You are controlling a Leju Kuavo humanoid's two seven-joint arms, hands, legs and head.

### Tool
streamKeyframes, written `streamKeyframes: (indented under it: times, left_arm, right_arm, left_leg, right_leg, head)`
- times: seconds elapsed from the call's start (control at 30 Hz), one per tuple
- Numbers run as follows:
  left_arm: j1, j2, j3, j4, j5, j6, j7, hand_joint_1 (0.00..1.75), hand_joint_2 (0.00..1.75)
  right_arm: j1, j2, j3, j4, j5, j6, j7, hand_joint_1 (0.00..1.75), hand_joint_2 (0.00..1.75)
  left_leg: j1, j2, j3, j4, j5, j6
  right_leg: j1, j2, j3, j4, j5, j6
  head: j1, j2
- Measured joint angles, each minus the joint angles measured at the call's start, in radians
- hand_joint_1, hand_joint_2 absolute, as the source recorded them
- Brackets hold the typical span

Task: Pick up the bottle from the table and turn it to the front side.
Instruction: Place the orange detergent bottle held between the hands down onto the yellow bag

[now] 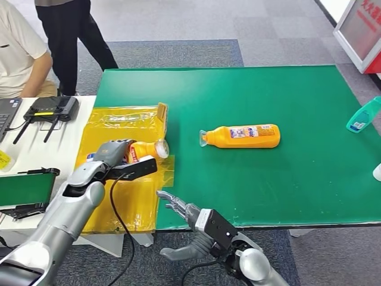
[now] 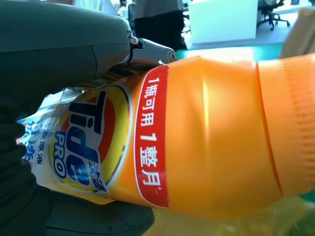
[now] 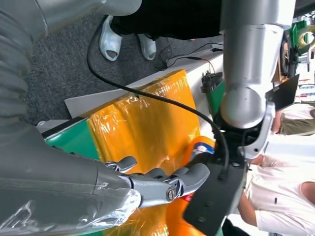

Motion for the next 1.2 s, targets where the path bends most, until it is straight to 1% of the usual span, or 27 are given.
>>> streamKeyframes:
  times: [0.27,0.47,0.7,0.83,0.87,1.03,1.2]
  left_arm:
    - [-0.010,-0.038,-0.013,0.077,0.001,0.000,0.004,1.75,1.75]
    - [-0.019,-0.061,-0.013,0.096,0.002,0.001,0.021,1.75,1.75]
    - [-0.025,-0.074,-0.013,0.108,0.003,0.003,0.024,1.75,1.75]
    - [-0.027,-0.076,-0.013,0.112,0.003,0.006,0.025,0.02,1.75]
    - [-0.027,-0.077,-0.013,0.113,0.002,0.012,0.027,0.00,1.75]
    - [-0.022,-0.084,-0.013,0.111,-0.001,0.044,0.033,0.00,1.75]
    - [0.006,-0.093,-0.012,0.071,0.044,0.058,0.004,0.00,1.75]
  right_arm:
    - [0.000,0.000,-0.001,0.011,-0.001,-0.003,-0.004,0.00,1.75]
    - [0.005,0.000,-0.012,0.012,-0.004,-0.001,-0.011,0.00,1.75]
    - [0.008,0.000,-0.024,0.012,-0.004,0.001,-0.012,0.00,1.75]
    - [0.009,0.000,-0.025,0.012,-0.004,0.001,-0.012,0.00,1.75]
    - [0.009,0.000,-0.025,0.012,-0.003,0.001,-0.012,0.00,1.75]
    - [0.019,0.000,-0.028,0.012,0.001,0.003,-0.011,0.00,1.75]
    - [0.029,0.000,-0.036,0.012,0.004,0.004,-0.009,0.00,1.75]
  left_leg:
    - [0.000,0.000,0.000,0.000,0.000,0.000]
    - [0.000,0.000,0.000,0.000,0.000,0.000]
    - [0.000,0.000,0.000,0.000,0.000,0.000]
    - [0.000,0.000,0.000,0.000,0.000,0.000]
    - [0.000,0.000,0.000,0.000,0.000,0.000]
    - [0.000,0.000,0.000,0.000,0.000,0.000]
    - [0.000,0.000,0.000,0.000,0.000,0.000]
  right_leg:
    - [0.000,0.000,0.000,0.000,0.000,0.000]
    - [0.000,0.000,0.000,0.000,0.000,0.000]
    - [0.000,0.000,0.000,0.000,0.000,0.000]
    - [0.000,0.000,0.000,0.000,0.000,0.000]
    - [0.000,0.000,0.000,0.000,0.000,0.000]
    - [0.000,0.000,0.000,0.000,0.000,0.000]
    - [0.000,0.000,0.000,0.000,0.000,0.000]
  head:
    - [0.000,0.000]
    - [0.000,0.000]
    - [0.000,0.000]
    - [0.000,0.000]
    - [0.000,0.000]
    - [0.000,0.000]
    - [0.000,0.000]
